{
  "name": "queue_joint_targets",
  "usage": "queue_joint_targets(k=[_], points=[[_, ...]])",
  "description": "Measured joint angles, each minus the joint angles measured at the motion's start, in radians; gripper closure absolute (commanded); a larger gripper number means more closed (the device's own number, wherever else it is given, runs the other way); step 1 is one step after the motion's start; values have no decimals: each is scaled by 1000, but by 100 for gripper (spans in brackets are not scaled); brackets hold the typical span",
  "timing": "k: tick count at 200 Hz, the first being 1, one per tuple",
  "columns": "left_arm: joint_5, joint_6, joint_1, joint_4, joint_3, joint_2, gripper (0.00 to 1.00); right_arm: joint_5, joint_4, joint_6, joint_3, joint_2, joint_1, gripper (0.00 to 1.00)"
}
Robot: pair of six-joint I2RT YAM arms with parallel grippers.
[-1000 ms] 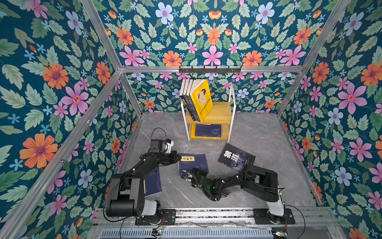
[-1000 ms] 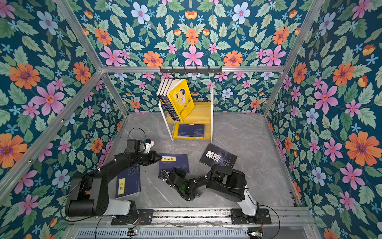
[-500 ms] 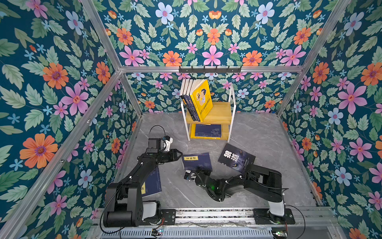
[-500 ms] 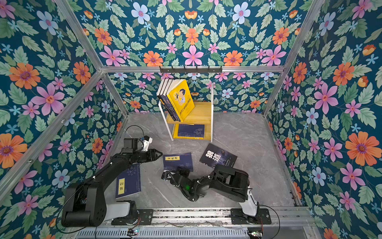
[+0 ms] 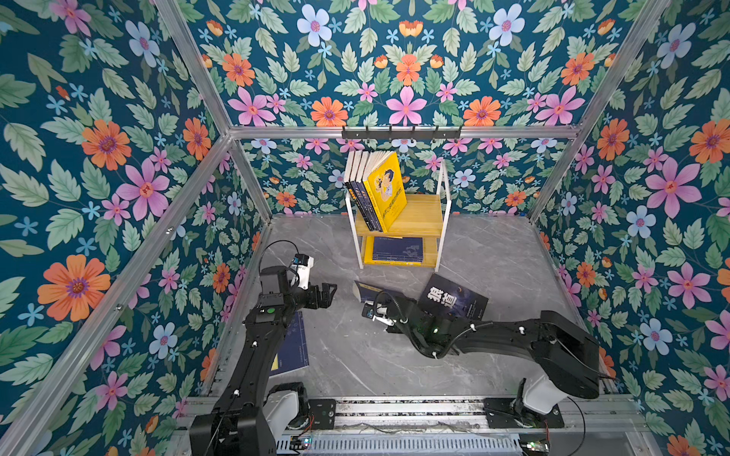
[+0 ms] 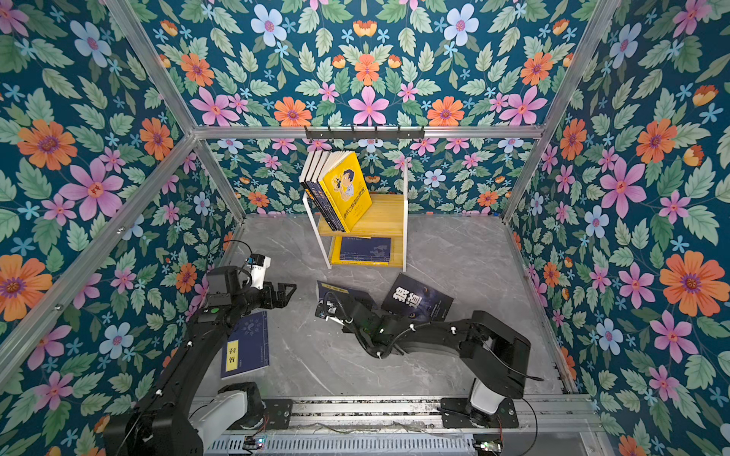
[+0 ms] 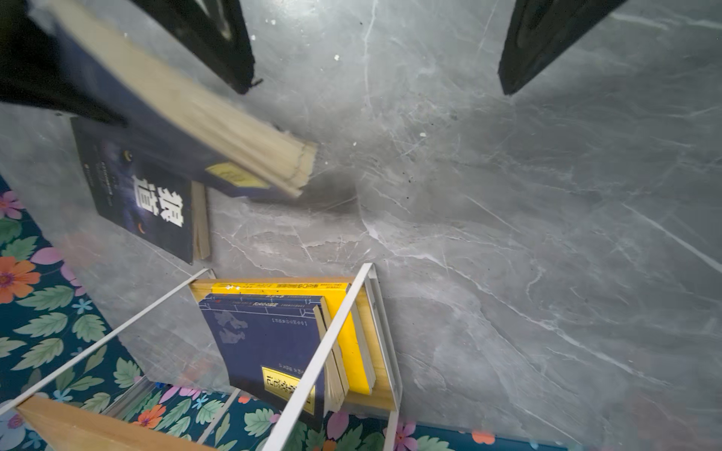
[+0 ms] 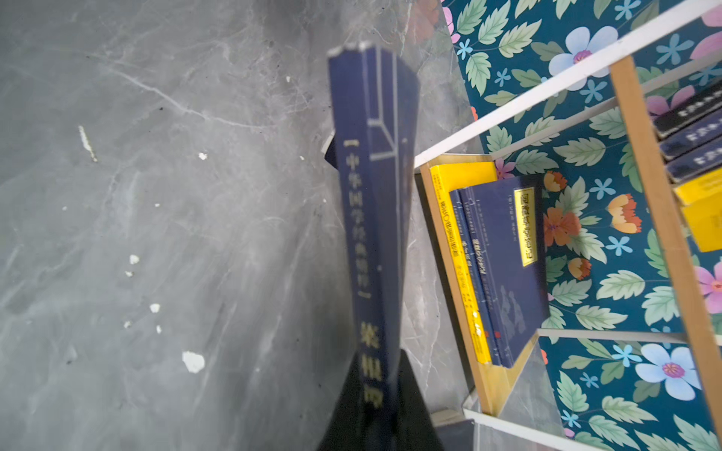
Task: Stacking books/files
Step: Pick up the book from the center of the table, then place the book on the bookshelf.
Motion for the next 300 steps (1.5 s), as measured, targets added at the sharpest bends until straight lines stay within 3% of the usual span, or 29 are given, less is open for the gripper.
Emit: queue_joint_targets(k=[51, 109, 210, 252, 300], points=[[9, 67, 54, 3, -45, -48, 0, -80, -230, -83, 131, -70, -95, 100], [15, 92, 58, 6, -46, -57, 0, -82, -283, -235, 216, -66, -212, 100], [18, 96, 59, 7, -48, -56, 0, 55, 130, -554, 245, 193, -294, 100], [18, 100, 59, 6, -48, -49, 0, 74, 238, -575, 272, 267, -313, 100], [18, 103, 59, 8, -47, -48, 0, 40, 196, -506, 262, 342, -310, 100]])
